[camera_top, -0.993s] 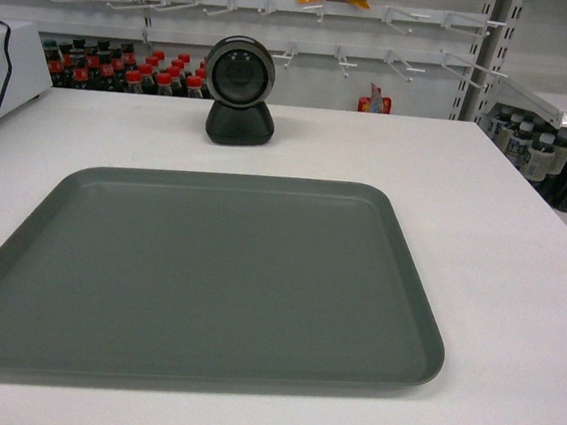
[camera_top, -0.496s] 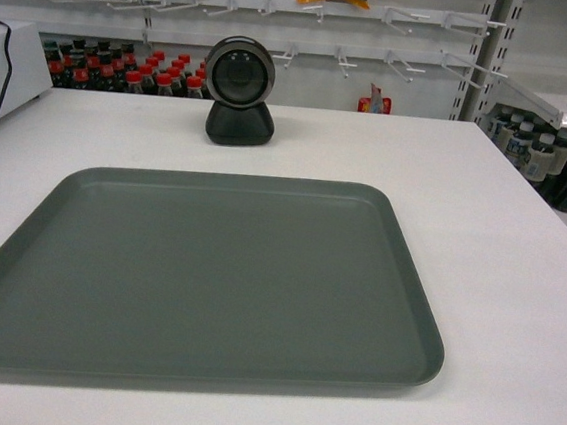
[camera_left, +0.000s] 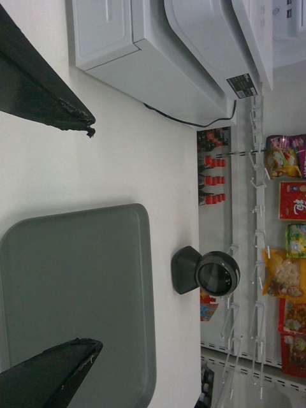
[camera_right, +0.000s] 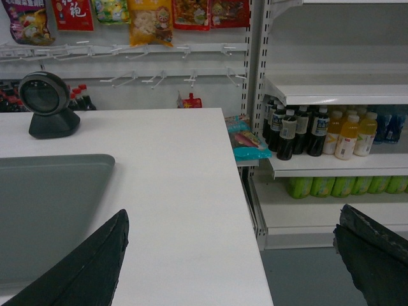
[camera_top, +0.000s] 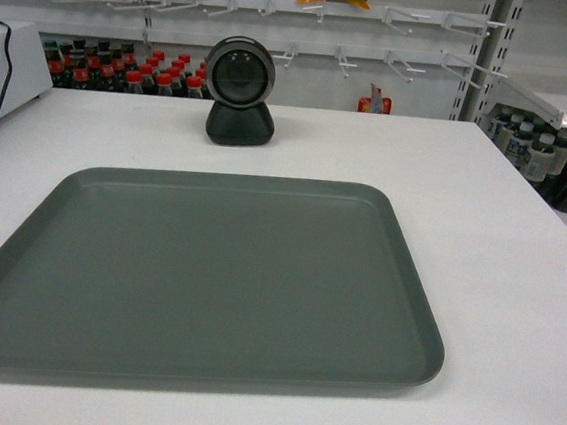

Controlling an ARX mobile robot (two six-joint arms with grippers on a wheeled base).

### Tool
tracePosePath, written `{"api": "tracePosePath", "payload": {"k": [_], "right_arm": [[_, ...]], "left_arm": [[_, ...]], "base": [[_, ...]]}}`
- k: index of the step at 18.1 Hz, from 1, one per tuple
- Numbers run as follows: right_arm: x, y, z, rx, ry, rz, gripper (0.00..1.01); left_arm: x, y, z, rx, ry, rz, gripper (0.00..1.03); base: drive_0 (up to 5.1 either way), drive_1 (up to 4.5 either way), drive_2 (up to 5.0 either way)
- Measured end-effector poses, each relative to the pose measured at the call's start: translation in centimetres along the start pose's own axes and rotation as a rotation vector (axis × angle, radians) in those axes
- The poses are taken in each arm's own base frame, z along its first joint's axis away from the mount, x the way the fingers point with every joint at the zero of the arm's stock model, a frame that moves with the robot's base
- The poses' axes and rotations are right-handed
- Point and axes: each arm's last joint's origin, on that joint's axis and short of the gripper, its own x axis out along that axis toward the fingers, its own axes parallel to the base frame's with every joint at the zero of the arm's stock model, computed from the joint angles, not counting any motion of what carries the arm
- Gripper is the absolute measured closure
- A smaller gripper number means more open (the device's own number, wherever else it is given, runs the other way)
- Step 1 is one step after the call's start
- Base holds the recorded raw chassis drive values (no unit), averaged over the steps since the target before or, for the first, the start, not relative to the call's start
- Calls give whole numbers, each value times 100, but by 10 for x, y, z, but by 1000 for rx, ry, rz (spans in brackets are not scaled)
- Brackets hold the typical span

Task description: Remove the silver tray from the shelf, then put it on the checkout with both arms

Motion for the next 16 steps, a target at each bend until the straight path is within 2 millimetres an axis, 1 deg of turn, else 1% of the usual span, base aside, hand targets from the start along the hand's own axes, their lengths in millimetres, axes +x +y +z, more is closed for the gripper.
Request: {"api": "tracePosePath", "payload": {"k": [3, 16], "right_arm": [[0, 0, 0, 0, 0, 0, 3], [0, 0, 0, 0, 0, 0, 3]], "left_arm": [[0, 0, 0, 0, 0, 0, 5], [0, 0, 0, 0, 1, 0, 5]], "base": [[0, 0, 0], [5, -428, 437]]}}
